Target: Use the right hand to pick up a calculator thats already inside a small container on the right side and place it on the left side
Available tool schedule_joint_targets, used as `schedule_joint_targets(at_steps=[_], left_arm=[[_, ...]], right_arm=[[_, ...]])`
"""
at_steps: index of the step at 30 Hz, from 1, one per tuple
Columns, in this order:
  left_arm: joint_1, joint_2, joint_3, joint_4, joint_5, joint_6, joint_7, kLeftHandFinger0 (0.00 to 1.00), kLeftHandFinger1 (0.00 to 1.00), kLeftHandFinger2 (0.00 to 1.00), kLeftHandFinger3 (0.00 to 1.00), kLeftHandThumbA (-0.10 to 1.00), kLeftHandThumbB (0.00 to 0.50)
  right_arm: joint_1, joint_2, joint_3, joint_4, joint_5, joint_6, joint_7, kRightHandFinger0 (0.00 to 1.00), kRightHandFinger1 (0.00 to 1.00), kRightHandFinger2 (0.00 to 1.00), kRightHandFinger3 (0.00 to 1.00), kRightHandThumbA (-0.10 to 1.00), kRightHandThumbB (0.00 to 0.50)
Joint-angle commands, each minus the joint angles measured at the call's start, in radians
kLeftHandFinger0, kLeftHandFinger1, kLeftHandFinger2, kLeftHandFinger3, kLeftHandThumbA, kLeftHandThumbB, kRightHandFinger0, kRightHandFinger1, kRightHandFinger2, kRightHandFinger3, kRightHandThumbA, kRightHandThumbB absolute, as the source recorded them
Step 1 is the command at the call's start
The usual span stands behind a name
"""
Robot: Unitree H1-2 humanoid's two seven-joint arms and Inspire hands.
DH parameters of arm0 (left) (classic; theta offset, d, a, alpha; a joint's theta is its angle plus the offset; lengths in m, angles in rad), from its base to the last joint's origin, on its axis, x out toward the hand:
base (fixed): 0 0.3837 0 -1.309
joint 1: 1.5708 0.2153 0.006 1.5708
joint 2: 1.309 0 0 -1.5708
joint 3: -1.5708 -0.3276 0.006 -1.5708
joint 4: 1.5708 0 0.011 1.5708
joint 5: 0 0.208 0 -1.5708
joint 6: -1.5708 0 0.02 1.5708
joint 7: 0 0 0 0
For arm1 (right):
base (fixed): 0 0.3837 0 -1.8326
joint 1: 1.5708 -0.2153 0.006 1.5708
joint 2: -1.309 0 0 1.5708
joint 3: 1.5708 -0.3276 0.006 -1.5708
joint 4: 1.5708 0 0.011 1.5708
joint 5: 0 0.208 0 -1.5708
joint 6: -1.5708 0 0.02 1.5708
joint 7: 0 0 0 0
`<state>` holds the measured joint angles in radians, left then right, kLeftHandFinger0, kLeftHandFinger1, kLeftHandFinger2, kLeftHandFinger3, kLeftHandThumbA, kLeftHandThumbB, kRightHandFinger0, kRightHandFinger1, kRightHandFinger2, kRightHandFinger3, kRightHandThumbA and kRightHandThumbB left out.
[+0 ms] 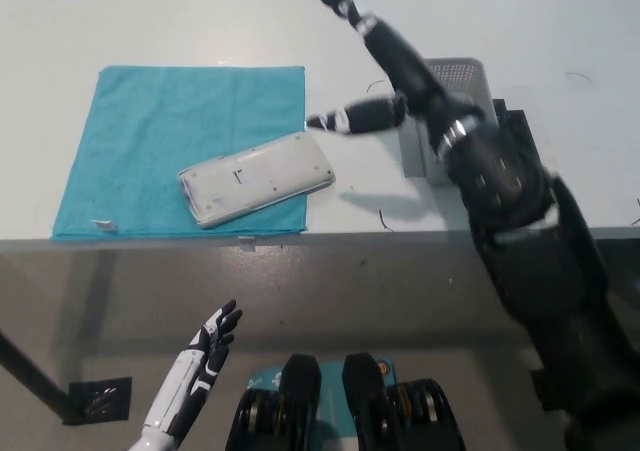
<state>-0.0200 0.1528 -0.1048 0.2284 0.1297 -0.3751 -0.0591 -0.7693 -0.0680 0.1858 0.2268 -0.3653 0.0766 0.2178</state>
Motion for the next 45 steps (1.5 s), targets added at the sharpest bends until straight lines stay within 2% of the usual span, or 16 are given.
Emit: schedule_joint_targets(at_steps=[1,2,4,5,8,12,16,17,18,29,33,34,37,43,45], left_arm=[[-0.092,0.017,0.027,0.002,-0.005,-0.046,0.010,1.00,1.00,1.00,1.00,1.00,0.062],[-0.094,0.017,0.027,0.001,-0.004,-0.042,0.010,1.00,1.00,1.00,1.00,1.00,0.063],[-0.107,0.017,0.029,0.001,-0.010,-0.043,0.010,1.00,1.00,1.00,1.00,1.00,0.049],[-0.109,0.015,0.029,0.000,-0.015,-0.040,0.008,1.00,1.00,1.00,1.00,1.00,0.057],[-0.114,0.014,0.030,0.005,-0.016,-0.045,0.010,1.00,1.00,1.00,1.00,1.00,0.049],[-0.118,0.014,0.031,0.007,-0.015,-0.045,0.011,1.00,1.00,1.00,1.00,1.00,0.061],[-0.121,0.014,0.032,0.011,-0.016,-0.053,0.013,1.00,1.00,1.00,1.00,1.00,0.054],[-0.119,0.013,0.033,0.010,-0.015,-0.049,0.014,1.00,1.00,1.00,1.00,1.00,0.060],[-0.117,0.012,0.034,0.010,-0.014,-0.048,0.015,1.00,1.00,1.00,1.00,1.00,0.061],[-0.113,0.005,0.044,0.011,-0.014,-0.055,0.008,1.00,1.00,1.00,1.00,1.00,0.052],[-0.111,0.005,0.047,0.005,-0.019,-0.055,0.001,1.00,1.00,1.00,1.00,1.00,0.041],[-0.101,0.003,0.047,0.000,-0.012,-0.055,0.005,1.00,1.00,1.00,1.00,1.00,0.041],[-0.085,-0.004,0.047,-0.004,-0.011,-0.062,0.009,1.00,1.00,1.00,1.00,1.00,0.036],[-0.064,-0.003,0.047,-0.014,-0.005,-0.060,0.008,1.00,1.00,1.00,1.00,1.00,0.035],[-0.065,-0.001,0.047,-0.012,0.000,-0.064,0.009,1.00,1.00,1.00,1.00,1.00,0.036]], right_arm=[[0.133,-0.051,-0.179,-0.812,0.227,-0.029,-0.058,1.00,1.00,1.00,1.00,1.00,0.367],[0.153,-0.049,-0.178,-0.827,0.234,-0.032,-0.060,1.00,1.00,1.00,1.00,1.00,0.373],[0.213,-0.041,-0.173,-0.875,0.224,-0.031,-0.066,1.00,1.00,1.00,1.00,1.00,0.426],[0.241,-0.039,-0.169,-0.897,0.214,-0.030,-0.068,1.00,1.00,1.00,1.00,1.00,0.434],[0.349,-0.029,-0.152,-0.913,0.230,-0.095,-0.080,1.00,1.00,1.00,1.00,1.00,0.401],[0.459,-0.041,-0.145,-0.862,0.240,-0.192,-0.081,1.00,1.00,1.00,1.00,1.00,0.331],[0.544,-0.046,-0.159,-0.792,0.240,-0.219,-0.080,1.00,1.00,1.00,1.00,1.00,0.344],[0.572,-0.047,-0.163,-0.760,0.230,-0.229,-0.082,1.00,1.00,1.00,1.00,1.00,0.333],[0.592,-0.048,-0.166,-0.731,0.213,-0.239,-0.085,1.00,1.00,1.00,1.00,1.00,0.347],[0.690,-0.051,-0.176,-0.360,0.213,-0.352,-0.093,1.00,1.00,1.00,1.00,1.00,0.280],[0.691,-0.055,-0.172,-0.264,0.255,-0.320,-0.062,1.00,1.00,1.00,1.00,1.00,0.277],[0.698,-0.057,-0.169,-0.256,0.275,-0.286,-0.044,1.00,1.00,1.00,1.00,1.00,0.288],[0.699,-0.054,-0.171,-0.208,0.326,-0.224,-0.014,1.00,1.00,1.00,1.00,1.00,0.238],[0.695,-0.049,-0.165,-0.131,0.350,-0.248,-0.010,1.00,1.00,1.00,1.00,1.00,0.210],[0.693,-0.048,-0.162,-0.129,0.346,-0.243,-0.012,1.00,1.00,1.00,1.00,1.00,0.216]])
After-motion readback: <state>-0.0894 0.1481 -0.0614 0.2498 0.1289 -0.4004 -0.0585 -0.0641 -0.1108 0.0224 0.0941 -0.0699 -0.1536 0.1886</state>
